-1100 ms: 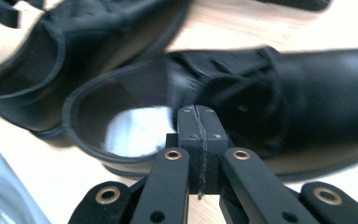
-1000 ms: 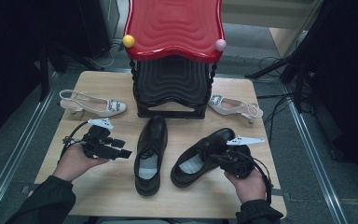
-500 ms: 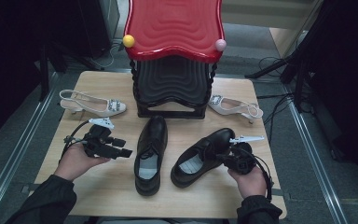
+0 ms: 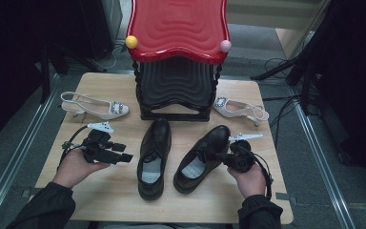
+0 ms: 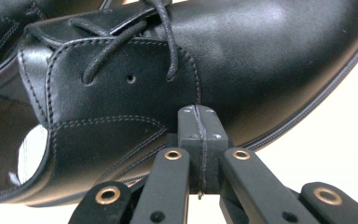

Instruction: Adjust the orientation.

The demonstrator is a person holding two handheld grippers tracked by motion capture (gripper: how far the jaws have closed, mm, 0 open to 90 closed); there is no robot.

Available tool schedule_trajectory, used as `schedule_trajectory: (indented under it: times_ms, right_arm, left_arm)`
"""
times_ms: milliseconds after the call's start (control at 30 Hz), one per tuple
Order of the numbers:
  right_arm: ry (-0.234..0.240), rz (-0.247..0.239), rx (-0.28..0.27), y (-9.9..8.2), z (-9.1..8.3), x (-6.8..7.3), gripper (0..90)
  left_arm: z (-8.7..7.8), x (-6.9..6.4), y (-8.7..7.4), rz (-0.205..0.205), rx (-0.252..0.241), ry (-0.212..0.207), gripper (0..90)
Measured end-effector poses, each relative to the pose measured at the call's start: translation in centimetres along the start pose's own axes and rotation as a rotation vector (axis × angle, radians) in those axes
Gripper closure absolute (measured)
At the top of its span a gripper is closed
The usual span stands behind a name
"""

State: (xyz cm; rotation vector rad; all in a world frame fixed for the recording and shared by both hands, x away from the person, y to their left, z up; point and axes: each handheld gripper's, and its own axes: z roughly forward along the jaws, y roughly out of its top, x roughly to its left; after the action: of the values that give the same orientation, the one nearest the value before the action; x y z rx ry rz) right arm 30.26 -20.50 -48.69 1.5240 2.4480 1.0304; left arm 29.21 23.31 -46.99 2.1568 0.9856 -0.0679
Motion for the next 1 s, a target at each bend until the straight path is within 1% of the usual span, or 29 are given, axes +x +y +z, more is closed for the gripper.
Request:
schedule_trajectory:
  times_ms: [100,300,367,467,533,633,667,767,833,900,1000]
  right_arm:
    - [0.004,-0.013,0.002,0.4,0.5,0.3,90.0]
    - [0.020,-0.034,0.002,1.3,1.4,1.0,90.0]
    - [0.025,-0.037,0.001,1.6,1.8,1.3,90.0]
    - [0.033,-0.047,0.002,2.0,2.2,1.7,90.0]
    - [0.038,-0.053,0.003,2.2,2.5,1.8,90.0]
    - [0.046,-0.052,0.006,2.5,2.8,2.1,90.0]
    - [0.046,-0.057,0.006,2.6,2.9,2.1,90.0]
    - [0.052,-0.061,0.007,2.8,3.2,2.4,90.0]
    - [0.054,-0.064,0.006,3.0,3.4,2.6,90.0]
    - [0.055,-0.067,0.006,3.2,3.7,2.8,90.0]
    - [0.063,-0.071,0.005,3.5,4.1,3.1,90.0]
  left_arm:
    - [0.0,-0.1,-0.2,-0.005,-0.003,0.007,39.8]
    - [0.2,-0.3,-0.5,-0.004,0.005,0.005,40.7]
    - [0.3,-0.2,-0.6,-0.015,0.003,0.004,41.3]
    - [0.3,-0.1,-0.8,-0.021,-0.001,0.002,43.1]
    - [0.4,-0.1,-0.8,-0.015,-0.004,0.006,45.0]
    - [0.5,-0.2,-0.8,-0.009,-0.004,0.012,50.5]
    - [0.7,-0.2,-0.8,-0.005,-0.007,0.013,54.0]
    - [1.3,-0.5,-0.7,-0.004,0.004,0.021,62.7]
    - [1.7,-0.6,-0.6,0.003,0.011,0.019,67.5]
    - [2.2,-0.7,-0.5,0.007,0.023,0.010,70.4]
    - [2.9,-0.9,-0.4,0.014,0.039,0.010,73.3]
